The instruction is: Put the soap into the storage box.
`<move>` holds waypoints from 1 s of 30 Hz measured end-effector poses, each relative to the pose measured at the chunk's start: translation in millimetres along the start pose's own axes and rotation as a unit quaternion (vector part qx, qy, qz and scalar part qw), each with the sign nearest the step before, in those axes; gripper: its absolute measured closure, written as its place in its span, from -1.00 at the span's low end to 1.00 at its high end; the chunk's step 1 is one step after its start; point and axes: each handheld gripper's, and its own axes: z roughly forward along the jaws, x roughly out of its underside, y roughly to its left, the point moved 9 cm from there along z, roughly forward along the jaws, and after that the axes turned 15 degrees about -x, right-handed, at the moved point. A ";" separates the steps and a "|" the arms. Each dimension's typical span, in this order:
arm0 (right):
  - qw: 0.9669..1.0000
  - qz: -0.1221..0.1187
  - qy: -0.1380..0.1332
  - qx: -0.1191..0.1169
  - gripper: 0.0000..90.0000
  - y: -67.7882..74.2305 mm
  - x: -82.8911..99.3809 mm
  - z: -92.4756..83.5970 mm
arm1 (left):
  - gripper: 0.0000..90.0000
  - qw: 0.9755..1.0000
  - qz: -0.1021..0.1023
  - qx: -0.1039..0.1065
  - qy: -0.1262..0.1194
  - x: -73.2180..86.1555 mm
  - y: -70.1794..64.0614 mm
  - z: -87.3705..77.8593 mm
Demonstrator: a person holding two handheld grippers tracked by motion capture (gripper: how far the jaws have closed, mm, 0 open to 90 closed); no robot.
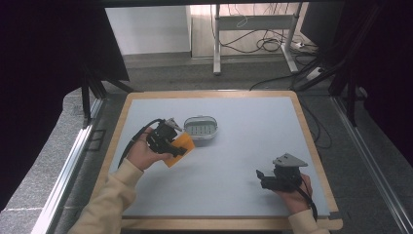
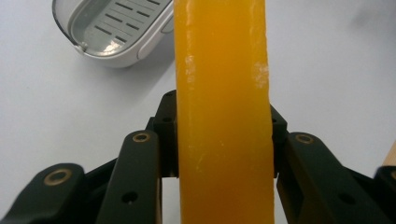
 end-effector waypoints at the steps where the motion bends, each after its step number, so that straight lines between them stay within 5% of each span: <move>1: 1.000 0.000 0.000 0.000 -0.72 0.1 0.0 -0.1 | 0.38 1.000 0.000 0.000 -0.001 -1.3 0.9 -0.2; 30: 1.000 -0.002 -0.004 -0.003 -0.72 0.5 -0.8 0.1 | 0.38 1.000 0.008 -0.001 -0.004 -27.2 10.3 5.5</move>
